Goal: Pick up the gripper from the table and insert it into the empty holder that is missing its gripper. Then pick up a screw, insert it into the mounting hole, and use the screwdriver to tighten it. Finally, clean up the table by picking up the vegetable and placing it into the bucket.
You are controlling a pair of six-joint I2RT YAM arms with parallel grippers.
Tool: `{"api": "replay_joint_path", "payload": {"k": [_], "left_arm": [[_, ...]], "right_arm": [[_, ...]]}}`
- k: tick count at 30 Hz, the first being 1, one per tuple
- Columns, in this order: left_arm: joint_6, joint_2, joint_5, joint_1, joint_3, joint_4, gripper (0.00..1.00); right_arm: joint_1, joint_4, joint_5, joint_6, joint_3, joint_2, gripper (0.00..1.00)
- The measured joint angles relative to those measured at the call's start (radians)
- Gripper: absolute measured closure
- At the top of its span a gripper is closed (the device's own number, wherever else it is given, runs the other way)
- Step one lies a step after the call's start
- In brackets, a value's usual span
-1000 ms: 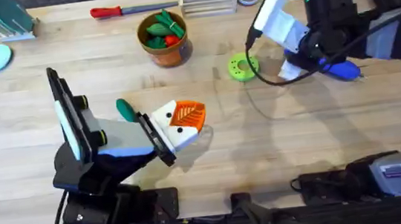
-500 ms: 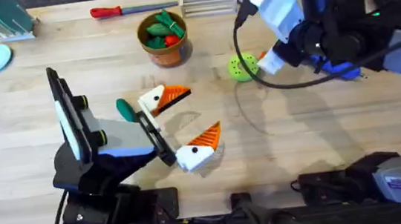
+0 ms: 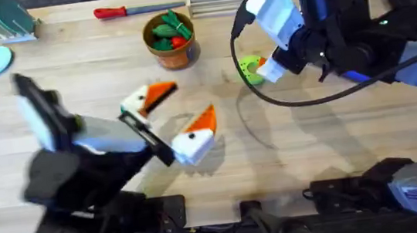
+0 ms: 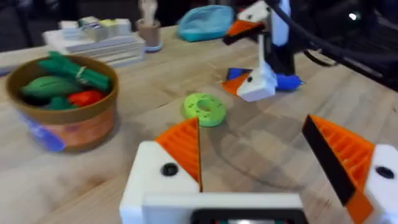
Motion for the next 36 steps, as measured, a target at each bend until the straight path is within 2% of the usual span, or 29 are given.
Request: {"api": "replay_joint_path", "payload": {"k": [5, 11, 16, 18, 20, 22, 26, 33, 36], "left_arm": [[-0.038, 0.150, -0.191, 0.000, 0.277, -0.302, 0.009], [-0.057, 0.517, -0.361, 0.000, 0.588, -0.627, 0.009], [-0.058, 0.805, -0.416, 0.000, 0.741, -0.675, 0.009], [-0.061, 0.881, -0.429, 0.000, 0.772, -0.714, 0.009], [-0.093, 0.934, -0.447, 0.007, 0.788, -0.763, 0.009], [-0.159, 0.976, -0.472, 0.038, 0.792, -0.809, 0.009], [-0.258, 1.039, -0.511, 0.147, 0.792, -0.847, 0.009], [-0.317, 1.152, -0.548, 0.364, 0.789, -0.807, 0.009], [-0.325, 1.221, -0.558, 0.413, 0.788, -0.798, 0.009]], "right_arm": [[0.000, 0.000, 0.000, 0.000, 0.000, 0.000, 0.017], [0.000, 0.000, 0.000, 0.000, 0.000, 0.000, 0.017], [0.000, 0.001, 0.000, 0.000, 0.000, 0.000, 0.016], [0.000, 0.001, 0.000, 0.000, 0.000, 0.000, 0.017], [0.000, 0.001, 0.000, 0.000, 0.000, 0.000, 0.017], [0.000, 0.001, 0.000, 0.000, 0.000, 0.000, 0.016], [0.000, 0.001, 0.000, 0.000, 0.000, 0.000, 0.017], [0.000, 0.001, 0.000, 0.000, 0.000, 0.000, 0.017], [0.000, 0.001, 0.000, 0.000, 0.000, 0.000, 0.017]]}}
